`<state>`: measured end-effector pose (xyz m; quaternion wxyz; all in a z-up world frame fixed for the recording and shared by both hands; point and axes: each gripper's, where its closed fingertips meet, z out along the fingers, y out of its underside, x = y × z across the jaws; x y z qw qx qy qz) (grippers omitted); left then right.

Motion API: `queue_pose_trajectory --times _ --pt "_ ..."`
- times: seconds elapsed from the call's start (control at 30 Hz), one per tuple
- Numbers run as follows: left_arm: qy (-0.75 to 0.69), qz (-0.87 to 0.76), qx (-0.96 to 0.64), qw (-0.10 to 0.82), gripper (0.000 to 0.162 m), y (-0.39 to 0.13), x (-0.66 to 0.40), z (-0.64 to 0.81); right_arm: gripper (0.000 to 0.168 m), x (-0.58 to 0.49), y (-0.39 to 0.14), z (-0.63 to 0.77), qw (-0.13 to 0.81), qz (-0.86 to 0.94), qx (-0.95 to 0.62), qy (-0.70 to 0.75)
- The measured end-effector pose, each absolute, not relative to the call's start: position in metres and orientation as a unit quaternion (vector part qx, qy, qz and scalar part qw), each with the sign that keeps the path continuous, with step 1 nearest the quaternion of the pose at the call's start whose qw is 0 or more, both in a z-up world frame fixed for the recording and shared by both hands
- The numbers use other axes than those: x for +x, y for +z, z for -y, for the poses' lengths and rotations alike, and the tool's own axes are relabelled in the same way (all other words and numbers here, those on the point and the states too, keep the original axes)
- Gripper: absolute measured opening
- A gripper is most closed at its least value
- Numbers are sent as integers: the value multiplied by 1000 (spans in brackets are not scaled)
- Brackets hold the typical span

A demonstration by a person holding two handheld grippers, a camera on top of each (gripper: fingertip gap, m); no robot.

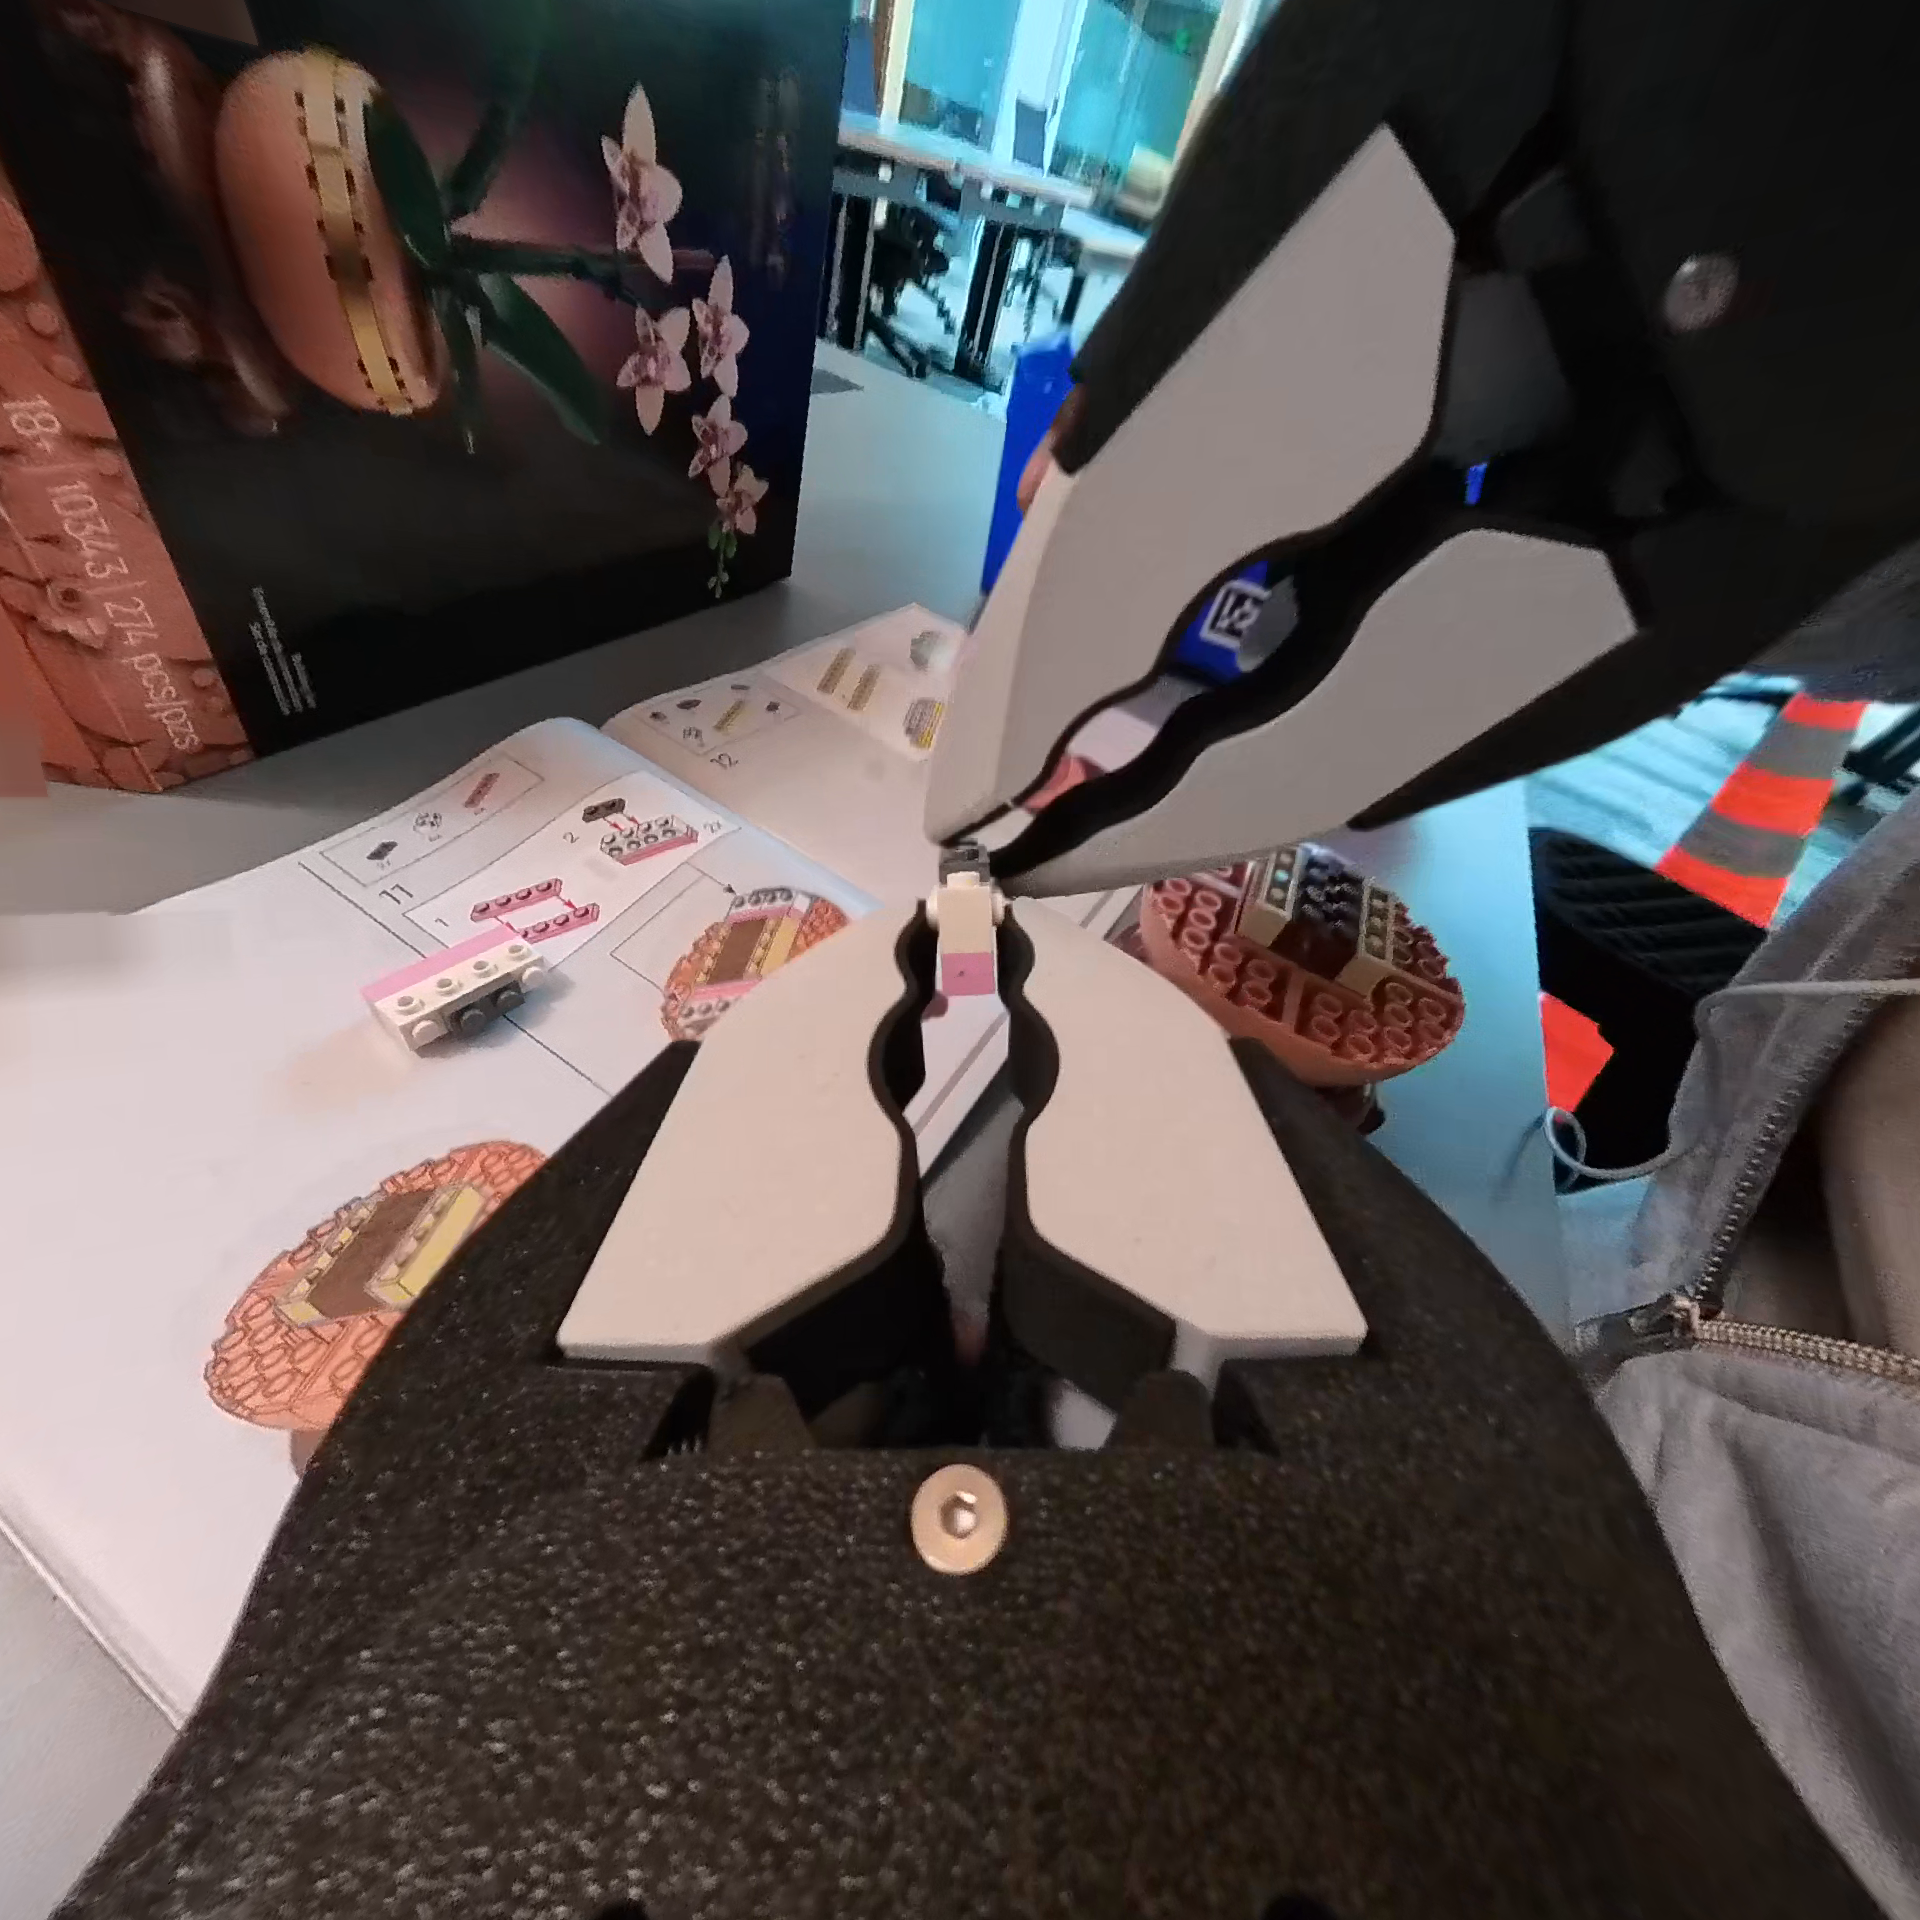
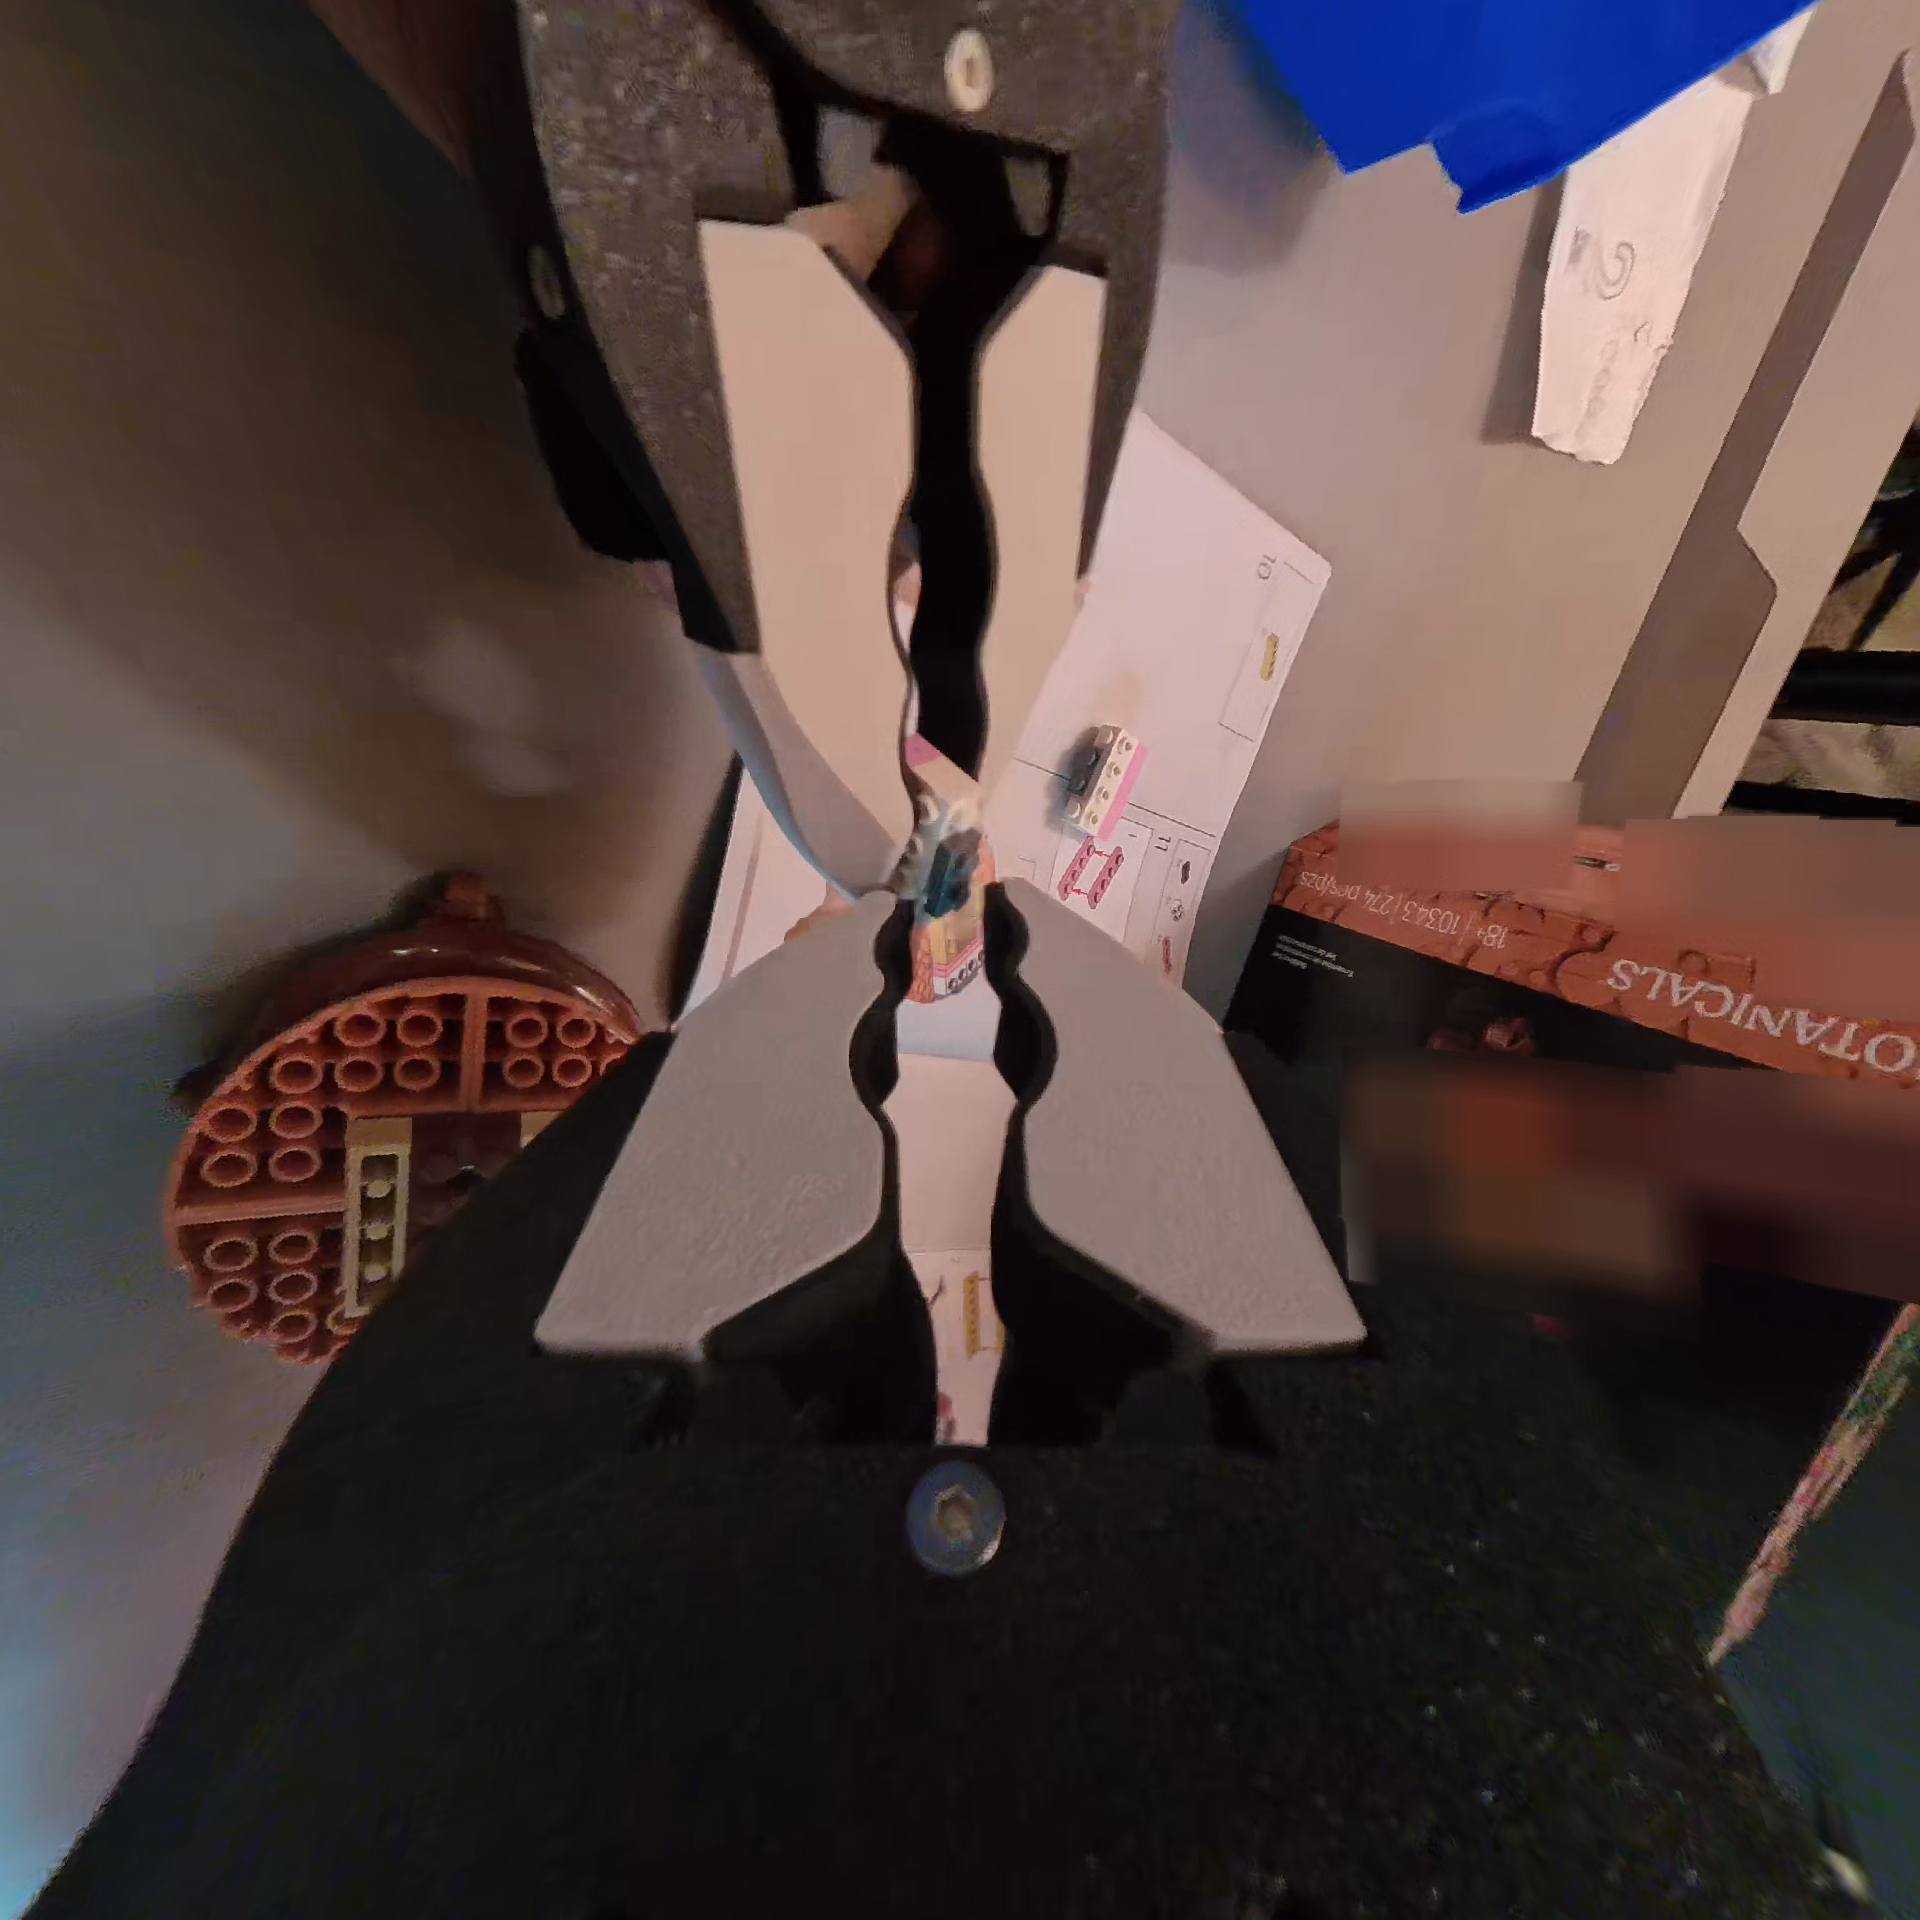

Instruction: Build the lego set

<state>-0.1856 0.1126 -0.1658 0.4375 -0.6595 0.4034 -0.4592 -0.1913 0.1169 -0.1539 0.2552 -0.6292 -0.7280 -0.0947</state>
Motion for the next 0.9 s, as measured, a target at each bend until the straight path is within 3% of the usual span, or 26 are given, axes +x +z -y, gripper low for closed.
queue_pose_trajectory --times 0.13,0.23,0.33,0.9 --pt "-503 -389 -621 459 10 -151 -191 -111 20 -183 -133 -125 280 676 -682 5" --pt "-565 -361 -571 473 10 -133 -198 -108 4 -198 -109 -118 315 582 -710 240" --pt "-606 -332 -542 478 10 -123 -206 -110 4 -211 -95 -113 300 493 -711 402" --pt "-595 -357 -515 503 10 -119 -206 -102 2 -223 -109 -105 291 533 -692 390"
